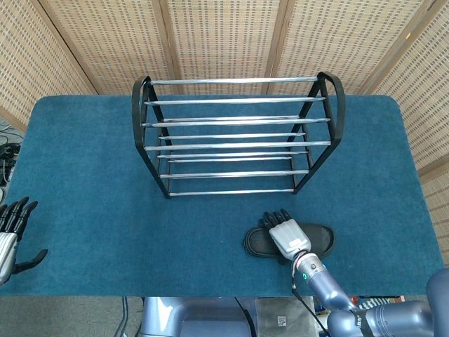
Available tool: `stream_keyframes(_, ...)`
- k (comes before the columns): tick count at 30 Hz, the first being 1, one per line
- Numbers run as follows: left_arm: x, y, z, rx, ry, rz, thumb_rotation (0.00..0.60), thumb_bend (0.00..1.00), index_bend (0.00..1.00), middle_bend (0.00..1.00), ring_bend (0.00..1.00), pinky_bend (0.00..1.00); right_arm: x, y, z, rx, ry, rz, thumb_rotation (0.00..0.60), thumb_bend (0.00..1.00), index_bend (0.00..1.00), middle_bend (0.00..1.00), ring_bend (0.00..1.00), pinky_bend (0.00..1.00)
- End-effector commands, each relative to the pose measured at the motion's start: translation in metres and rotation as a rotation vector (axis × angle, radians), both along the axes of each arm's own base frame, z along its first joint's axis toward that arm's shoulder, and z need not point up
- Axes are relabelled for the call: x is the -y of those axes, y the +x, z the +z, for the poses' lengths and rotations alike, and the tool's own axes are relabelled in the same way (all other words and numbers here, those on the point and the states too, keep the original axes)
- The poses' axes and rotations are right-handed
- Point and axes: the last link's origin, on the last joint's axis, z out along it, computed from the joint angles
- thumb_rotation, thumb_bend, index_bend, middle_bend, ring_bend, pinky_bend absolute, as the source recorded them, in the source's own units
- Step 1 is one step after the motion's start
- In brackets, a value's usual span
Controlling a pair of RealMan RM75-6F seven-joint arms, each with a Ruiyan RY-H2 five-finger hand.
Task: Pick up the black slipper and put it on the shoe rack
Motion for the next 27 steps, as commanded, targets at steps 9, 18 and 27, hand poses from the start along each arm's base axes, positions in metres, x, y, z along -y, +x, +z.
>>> stream_keyframes(9, 0.0, 0.0, 0.0, 0.002, 0.003, 0.001, 0.6, 0.24, 0.0, 0.0, 0.0, 0.0, -0.003, -0.003, -0.003, -0.006, -0.013, 0.044, 0.6, 0.4, 0.4, 0.45, 0.32, 0.21)
stream_keyframes(18, 0.001, 0.0, 0.0, 0.003, 0.002, -0.001, 0.6, 0.24, 0.0, 0.0, 0.0, 0.0, -0.015, 0.002, 0.008, 0.001, -0.006, 0.131, 0.6, 0.64, 0.45, 0.5, 0.36, 0.23)
stream_keyframes(27, 0.001, 0.001, 0.0, 0.002, 0.0, -0.003, 0.6, 0.24, 0.0, 0.0, 0.0, 0.0, -0.038, 0.007, 0.044, 0.03, 0.007, 0.368, 0.6, 0.7, 0.45, 0.5, 0.36, 0.24)
